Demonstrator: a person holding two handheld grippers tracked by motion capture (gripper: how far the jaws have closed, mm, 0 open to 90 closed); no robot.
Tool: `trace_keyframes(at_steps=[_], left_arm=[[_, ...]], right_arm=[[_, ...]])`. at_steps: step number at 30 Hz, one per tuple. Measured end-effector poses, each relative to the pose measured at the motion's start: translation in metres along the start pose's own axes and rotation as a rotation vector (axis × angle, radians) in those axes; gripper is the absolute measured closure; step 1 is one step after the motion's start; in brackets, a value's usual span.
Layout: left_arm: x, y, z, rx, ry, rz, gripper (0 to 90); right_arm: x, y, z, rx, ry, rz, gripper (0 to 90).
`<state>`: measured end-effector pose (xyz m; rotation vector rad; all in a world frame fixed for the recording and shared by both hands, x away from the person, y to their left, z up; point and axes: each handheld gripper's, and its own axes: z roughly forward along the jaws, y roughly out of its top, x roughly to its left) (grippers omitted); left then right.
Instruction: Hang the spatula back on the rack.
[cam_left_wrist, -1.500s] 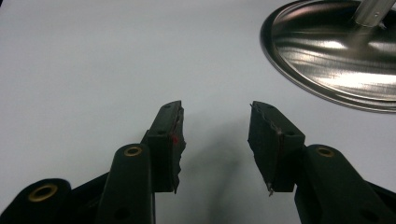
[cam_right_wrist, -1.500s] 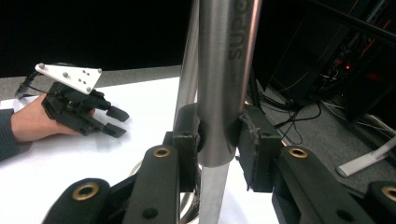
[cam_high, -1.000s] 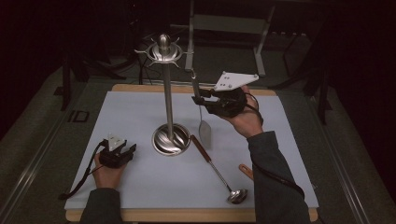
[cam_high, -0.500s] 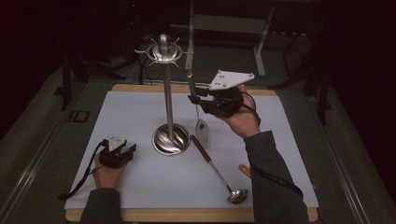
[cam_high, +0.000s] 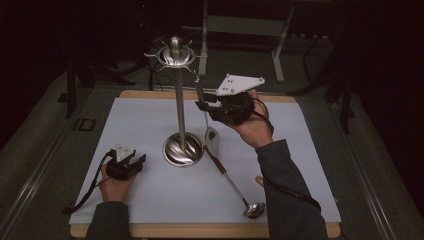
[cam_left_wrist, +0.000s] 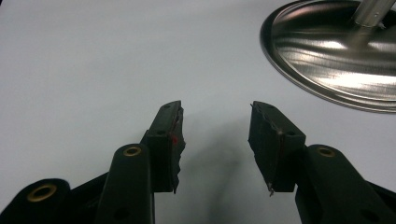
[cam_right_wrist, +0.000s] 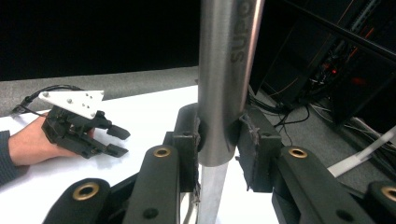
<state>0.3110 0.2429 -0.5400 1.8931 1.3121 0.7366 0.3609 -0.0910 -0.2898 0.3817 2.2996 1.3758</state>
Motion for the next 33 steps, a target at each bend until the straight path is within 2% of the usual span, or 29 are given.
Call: trace_keyframes(at_steps=[11, 23, 33], left_arm=[[0.0, 0.0, 0.0, 0.0, -0.001, 0.0, 54.7], [0.0, 0.0, 0.0, 0.001, -0.001, 0.0, 54.7], [0.0, 0.0, 0.0, 0.0, -0.001, 0.0, 54.6]], right_arm=[[0.003, 0.006, 0.007, 0.018, -0.028, -0.005, 70.4], [0.005, 0.009, 0.016, 0.032, -0.051, 0.022, 70.4], [0.006, 0.007, 0.019, 0.026, -0.027, 0.028, 68.6]])
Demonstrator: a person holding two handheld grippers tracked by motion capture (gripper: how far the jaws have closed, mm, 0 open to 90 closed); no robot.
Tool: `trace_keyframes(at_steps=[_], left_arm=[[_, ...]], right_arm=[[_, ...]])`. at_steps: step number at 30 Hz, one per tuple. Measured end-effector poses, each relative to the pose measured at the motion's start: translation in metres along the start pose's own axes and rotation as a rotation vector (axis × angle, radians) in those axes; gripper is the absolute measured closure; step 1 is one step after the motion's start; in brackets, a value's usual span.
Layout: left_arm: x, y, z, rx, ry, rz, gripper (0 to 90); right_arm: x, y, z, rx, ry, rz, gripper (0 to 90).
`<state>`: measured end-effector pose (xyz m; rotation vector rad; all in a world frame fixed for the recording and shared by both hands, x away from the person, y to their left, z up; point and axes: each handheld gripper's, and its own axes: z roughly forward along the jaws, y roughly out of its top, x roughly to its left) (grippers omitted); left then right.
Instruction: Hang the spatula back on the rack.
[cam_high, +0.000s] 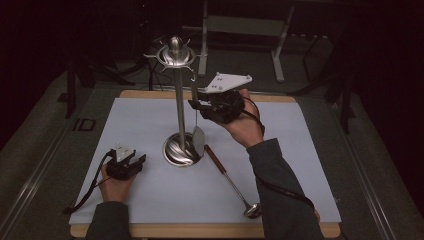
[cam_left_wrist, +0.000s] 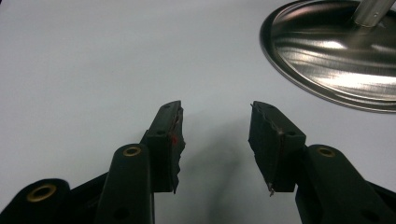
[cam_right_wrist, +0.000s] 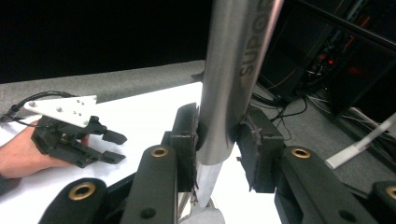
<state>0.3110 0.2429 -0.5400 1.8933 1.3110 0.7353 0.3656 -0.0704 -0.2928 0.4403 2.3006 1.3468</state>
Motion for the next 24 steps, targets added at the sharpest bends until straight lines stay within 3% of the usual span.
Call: trace_keyframes(at_steps=[12, 24], left_arm=[[0.0, 0.0, 0.0, 0.001, 0.0, -0.001, 54.2], [0.0, 0.0, 0.0, 0.001, 0.0, 0.001, 54.2]], right_arm=[[0.0, -0.001, -0.004, -0.033, 0.061, 0.006, 61.6], [-0.004, -0.006, -0.02, -0.058, 0.065, 0.003, 60.8]])
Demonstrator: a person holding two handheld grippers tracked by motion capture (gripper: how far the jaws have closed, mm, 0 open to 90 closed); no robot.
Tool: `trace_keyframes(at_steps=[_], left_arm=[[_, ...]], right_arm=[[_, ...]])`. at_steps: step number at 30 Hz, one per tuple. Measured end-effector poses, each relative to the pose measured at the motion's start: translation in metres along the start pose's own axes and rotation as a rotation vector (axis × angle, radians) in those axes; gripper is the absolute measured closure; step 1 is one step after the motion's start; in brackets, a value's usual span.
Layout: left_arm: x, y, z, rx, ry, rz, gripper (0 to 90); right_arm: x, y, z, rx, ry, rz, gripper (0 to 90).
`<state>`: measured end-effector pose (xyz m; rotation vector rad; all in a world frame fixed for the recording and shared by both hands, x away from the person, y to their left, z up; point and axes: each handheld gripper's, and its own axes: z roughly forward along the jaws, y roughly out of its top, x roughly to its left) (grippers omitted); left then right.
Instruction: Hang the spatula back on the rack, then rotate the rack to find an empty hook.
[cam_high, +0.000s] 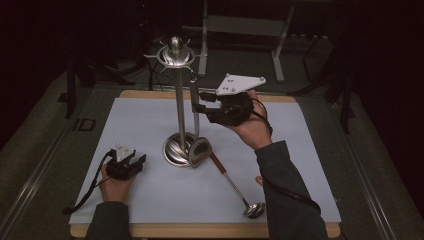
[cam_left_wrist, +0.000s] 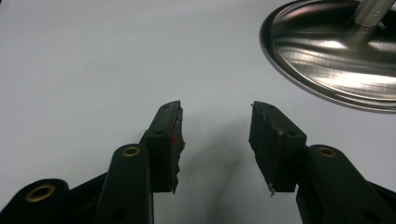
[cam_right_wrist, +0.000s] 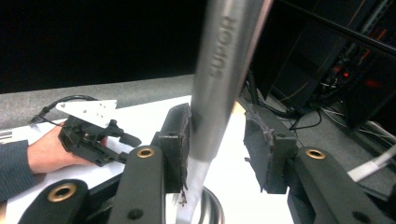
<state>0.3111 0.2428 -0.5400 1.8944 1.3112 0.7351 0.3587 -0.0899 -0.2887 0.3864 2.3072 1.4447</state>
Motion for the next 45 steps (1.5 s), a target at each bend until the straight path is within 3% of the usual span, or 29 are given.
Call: trace_keyframes(at_steps=[7, 20, 27, 32, 36, 41, 45], left_arm=[[0.0, 0.0, 0.0, 0.0, -0.003, -0.001, 54.2], [0.0, 0.0, -0.001, -0.008, -0.004, 0.004, 54.2], [-0.001, 0.0, -0.003, -0.029, -0.007, 0.008, 56.6], [-0.006, 0.006, -0.017, -0.137, -0.055, -0.021, 62.9], [-0.004, 0.014, -0.037, -0.25, -0.082, -0.077, 72.3], [-0.012, 0.033, -0.058, -0.368, -0.111, -0.041, 87.4], [-0.018, 0.05, -0.072, -0.465, -0.144, -0.058, 89.8]], right_arm=[[-0.005, -0.006, -0.004, 0.043, -0.034, -0.008, 65.2], [-0.016, -0.021, 0.0, 0.16, -0.076, 0.026, 63.6], [-0.023, -0.03, 0.0, 0.196, -0.091, 0.042, 62.0], [-0.028, -0.041, 0.0, 0.238, -0.098, 0.053, 60.3], [-0.031, -0.047, -0.001, 0.257, -0.103, 0.059, 59.6], [-0.035, -0.055, -0.003, 0.276, -0.11, 0.071, 58.7], [-0.038, -0.065, -0.003, 0.291, -0.112, 0.086, 58.4]])
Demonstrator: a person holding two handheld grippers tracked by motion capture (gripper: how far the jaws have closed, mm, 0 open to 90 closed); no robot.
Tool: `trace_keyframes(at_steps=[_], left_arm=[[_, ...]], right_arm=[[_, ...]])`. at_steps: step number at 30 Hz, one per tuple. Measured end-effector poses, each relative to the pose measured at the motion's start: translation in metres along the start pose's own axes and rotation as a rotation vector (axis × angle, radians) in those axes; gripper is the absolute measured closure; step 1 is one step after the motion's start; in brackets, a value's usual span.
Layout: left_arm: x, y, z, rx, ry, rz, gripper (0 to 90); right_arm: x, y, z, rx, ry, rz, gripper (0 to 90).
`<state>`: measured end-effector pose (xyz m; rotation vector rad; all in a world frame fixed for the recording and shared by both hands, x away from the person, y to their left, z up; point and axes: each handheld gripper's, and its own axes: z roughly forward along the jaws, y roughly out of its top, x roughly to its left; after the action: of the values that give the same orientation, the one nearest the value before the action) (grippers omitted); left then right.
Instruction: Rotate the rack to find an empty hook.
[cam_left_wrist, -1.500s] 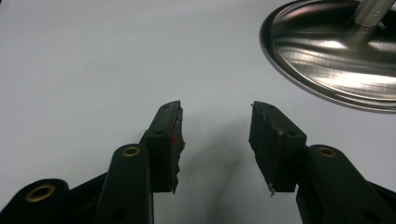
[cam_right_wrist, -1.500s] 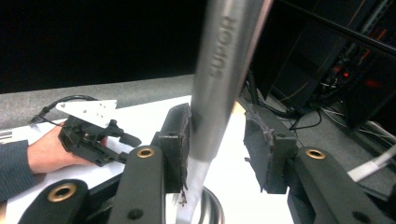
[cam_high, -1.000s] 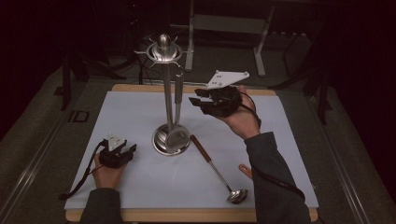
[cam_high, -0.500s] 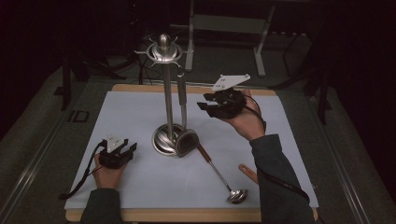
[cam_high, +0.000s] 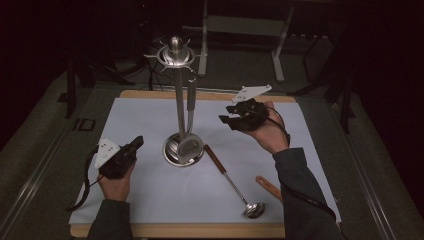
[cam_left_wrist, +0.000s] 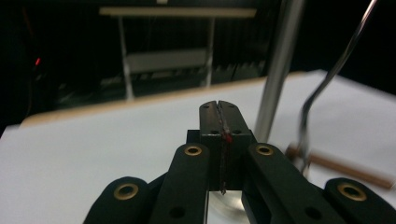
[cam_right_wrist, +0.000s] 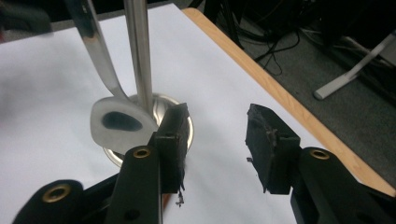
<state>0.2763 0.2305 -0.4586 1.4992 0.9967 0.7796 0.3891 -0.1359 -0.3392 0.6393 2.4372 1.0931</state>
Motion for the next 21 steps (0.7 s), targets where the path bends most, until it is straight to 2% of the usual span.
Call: trace_keyframes(at_steps=[9, 12, 14, 18, 21], left_arm=[[-0.019, 0.05, -0.008, -0.202, -0.06, -0.03, 89.9], [-0.029, 0.067, -0.009, -0.247, -0.076, -0.019, 89.9], [-0.037, 0.078, -0.01, -0.286, -0.109, -0.011, 89.9], [-0.048, 0.1, -0.011, -0.348, -0.163, -0.031, 89.9], [-0.053, 0.114, -0.01, -0.376, -0.178, -0.024, 90.0]], right_arm=[[-0.004, -0.011, 0.005, 0.03, 0.002, 0.019, 57.9], [-0.006, -0.014, 0.006, 0.038, 0.004, 0.035, 57.7], [-0.007, -0.017, 0.008, 0.053, -0.009, 0.039, 57.7], [-0.013, -0.024, 0.013, 0.075, -0.013, 0.066, 57.7], [-0.015, -0.031, 0.018, 0.09, -0.016, 0.081, 57.7]])
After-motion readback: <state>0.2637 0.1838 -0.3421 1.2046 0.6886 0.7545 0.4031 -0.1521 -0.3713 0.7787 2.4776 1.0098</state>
